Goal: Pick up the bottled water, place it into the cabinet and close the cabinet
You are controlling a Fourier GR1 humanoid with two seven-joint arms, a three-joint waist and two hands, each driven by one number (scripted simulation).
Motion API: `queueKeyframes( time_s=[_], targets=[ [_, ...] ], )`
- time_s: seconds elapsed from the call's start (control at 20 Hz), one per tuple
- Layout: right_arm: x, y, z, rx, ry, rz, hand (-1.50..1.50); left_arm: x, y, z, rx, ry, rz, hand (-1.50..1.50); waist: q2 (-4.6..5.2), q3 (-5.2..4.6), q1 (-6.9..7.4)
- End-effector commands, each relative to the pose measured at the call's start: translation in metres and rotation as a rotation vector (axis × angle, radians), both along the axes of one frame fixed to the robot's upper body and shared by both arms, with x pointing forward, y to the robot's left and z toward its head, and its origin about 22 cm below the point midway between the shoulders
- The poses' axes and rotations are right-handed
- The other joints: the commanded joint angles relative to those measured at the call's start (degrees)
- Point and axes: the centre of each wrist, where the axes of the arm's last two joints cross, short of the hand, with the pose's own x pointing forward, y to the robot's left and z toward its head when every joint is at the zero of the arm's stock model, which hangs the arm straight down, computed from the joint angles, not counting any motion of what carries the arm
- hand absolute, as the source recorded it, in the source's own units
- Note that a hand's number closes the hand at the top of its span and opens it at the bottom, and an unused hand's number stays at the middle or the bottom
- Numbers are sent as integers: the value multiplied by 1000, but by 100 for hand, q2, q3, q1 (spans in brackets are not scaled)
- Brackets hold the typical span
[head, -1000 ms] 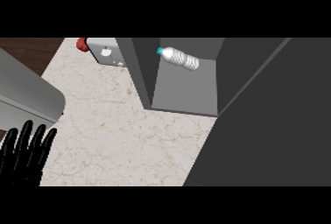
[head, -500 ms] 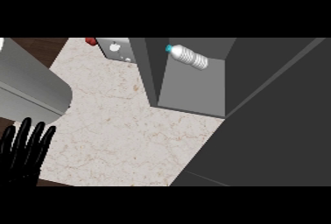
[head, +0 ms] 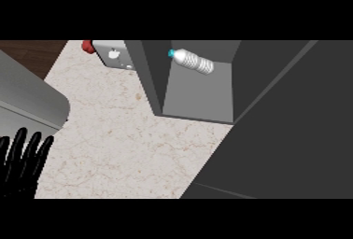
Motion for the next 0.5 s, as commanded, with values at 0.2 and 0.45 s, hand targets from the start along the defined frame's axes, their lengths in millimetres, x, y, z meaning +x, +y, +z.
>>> queueKeyframes(
  time_s=[0.2,0.45],
  targets=[
    [52,-5,-9,90,117,-406,150,-1,-2,0,-34,8,-18,-150,55,30,45],
    [104,11,-6,89,158,-511,150,2,4,2,-6,-2,-50,-150,51,48,240]
  ],
)
